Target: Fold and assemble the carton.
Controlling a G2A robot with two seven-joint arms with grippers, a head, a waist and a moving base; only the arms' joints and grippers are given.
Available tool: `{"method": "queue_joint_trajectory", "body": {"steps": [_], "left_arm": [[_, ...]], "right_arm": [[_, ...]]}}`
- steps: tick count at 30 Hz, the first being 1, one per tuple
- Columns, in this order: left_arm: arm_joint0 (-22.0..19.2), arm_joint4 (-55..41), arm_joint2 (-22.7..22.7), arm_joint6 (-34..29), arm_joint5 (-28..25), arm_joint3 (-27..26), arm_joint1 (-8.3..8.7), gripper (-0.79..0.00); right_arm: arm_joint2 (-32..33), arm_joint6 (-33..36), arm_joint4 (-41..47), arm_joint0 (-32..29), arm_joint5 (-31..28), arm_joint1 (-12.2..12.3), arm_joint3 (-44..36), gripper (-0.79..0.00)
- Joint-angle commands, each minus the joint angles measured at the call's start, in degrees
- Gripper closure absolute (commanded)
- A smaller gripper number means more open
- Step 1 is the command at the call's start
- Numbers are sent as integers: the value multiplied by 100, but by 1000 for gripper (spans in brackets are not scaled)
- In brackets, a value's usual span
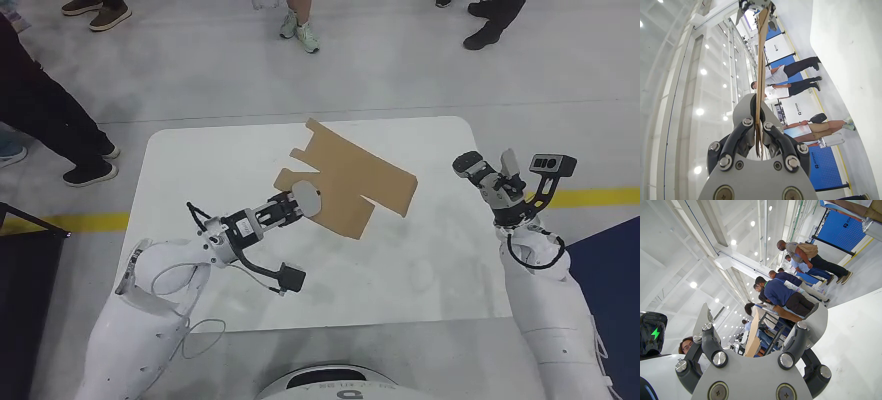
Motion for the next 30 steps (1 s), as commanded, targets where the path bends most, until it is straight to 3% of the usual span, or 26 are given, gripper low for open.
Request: {"method": "queue_joint_trajectory", "body": {"steps": [1,3,10,13,19,22,24,30], "left_arm": [[64,-1998,-86,-292,-371,160,-58,0],[84,-3629,-223,-430,-918,369,-105,0],[121,-7436,-396,-1043,-3166,1047,-168,0],[93,-8801,-406,-1522,-3620,1226,-196,0],[64,-10912,-210,-2854,-4322,1434,-209,0],[33,-11800,-194,-3418,-4410,1533,-194,0],[-68,-11760,-313,-3862,-4287,1463,-163,0],[-68,-11760,-313,-3862,-4287,1463,-163,0]], "right_arm": [[0,0,0,0,0,0,0,-785],[22,-82,-349,-31,-38,5,-76,-785],[-27,-351,-1860,-111,-784,-7,-452,-785],[-77,-420,-2536,-116,-1169,-16,-630,-785],[-181,-725,-3655,-81,-1574,-45,-890,-785],[-167,-1005,-4243,-4,-1563,-65,-916,-785],[-186,-1262,-4533,27,-1456,-87,-859,-785],[-203,-1306,-4520,18,-1418,-91,-841,-785]]}}
